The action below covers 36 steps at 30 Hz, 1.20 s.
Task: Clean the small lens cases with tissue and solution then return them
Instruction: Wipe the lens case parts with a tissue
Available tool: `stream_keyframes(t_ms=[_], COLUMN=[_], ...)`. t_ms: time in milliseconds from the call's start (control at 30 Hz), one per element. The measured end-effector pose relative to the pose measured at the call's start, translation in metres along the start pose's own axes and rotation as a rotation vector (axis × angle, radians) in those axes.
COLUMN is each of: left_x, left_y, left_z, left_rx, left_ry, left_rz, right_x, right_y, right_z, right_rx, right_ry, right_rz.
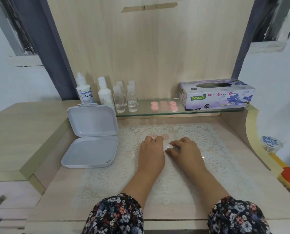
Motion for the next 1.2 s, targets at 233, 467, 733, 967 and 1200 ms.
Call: stream_keyframes(t_ms=[233, 467, 733, 967, 1200], left_x=[0.004, -0.003, -0.004, -0.007, -0.002], left_y=[-0.016, 0.014, -0.005, -0.002, -0.019], left_z=[-0.045, -0.030, 0.014, 0.029, 0.010], left_rx=[-0.500, -0.560, -0.238, -0.061, -0.143], left_ry=[0.315, 0.153, -0.235, -0.309, -0.066], left_rz=[-0.024, 0.193, 0.023, 0.065, -0.125], right_x=[0.000, -0.001, -0.004, -0.004, -0.004], right_y=[-0.001, -0.001, -0.002, -0.001, 0.000], right_z=[-0.001, 0.003, 0.003, 0.004, 0.004], right_rx=[0.002, 0.073, 0.109, 0.138, 0.144], right_ry=[0.014, -0.033, -0.043, -0.053, -0.048], right_rz=[-0.003, -0.044, -0.093, -0.100, -0.074])
Point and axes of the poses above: each hand's wrist, its own x-axis towards the middle knuckle, its own y-axis out of the back of the hand, z = x × y, the point moved 10 cm from there along x, towards the middle knuckle, and after that the axes turned 11 degrees about -x, right-handed, at the moved point
